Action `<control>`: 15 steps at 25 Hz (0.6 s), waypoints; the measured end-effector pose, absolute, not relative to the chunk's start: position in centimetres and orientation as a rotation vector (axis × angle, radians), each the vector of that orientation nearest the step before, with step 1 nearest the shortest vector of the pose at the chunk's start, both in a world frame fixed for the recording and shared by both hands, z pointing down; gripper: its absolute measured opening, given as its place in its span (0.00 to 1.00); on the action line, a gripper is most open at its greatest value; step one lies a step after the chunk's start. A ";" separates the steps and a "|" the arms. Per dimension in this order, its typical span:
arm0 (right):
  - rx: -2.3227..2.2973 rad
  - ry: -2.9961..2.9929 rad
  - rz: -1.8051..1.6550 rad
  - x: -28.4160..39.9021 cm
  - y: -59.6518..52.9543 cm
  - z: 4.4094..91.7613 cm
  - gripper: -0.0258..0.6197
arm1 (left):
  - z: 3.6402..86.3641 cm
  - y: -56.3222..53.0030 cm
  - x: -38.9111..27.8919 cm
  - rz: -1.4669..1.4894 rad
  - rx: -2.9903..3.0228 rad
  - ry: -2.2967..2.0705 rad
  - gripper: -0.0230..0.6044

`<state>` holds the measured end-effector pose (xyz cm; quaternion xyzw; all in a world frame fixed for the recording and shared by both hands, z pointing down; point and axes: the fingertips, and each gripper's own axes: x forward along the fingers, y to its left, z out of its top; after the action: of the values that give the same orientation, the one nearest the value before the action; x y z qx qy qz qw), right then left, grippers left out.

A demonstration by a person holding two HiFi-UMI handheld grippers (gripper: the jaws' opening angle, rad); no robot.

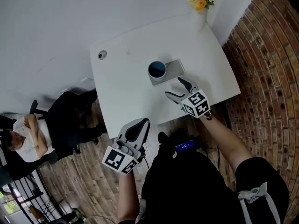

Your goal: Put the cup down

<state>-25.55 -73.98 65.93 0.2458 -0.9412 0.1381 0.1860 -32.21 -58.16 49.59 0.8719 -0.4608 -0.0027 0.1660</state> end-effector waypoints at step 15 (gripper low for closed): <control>0.714 -2.946 0.544 -20.3 -67.5 53.1 0.34 | 48.5 -57.1 -29.8 -0.063 2.560 -1.225 0.05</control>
<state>-20.32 -67.46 53.13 0.2318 -0.9561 0.1765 0.0311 -29.77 -57.06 48.47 0.8914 -0.4267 -0.0220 0.1509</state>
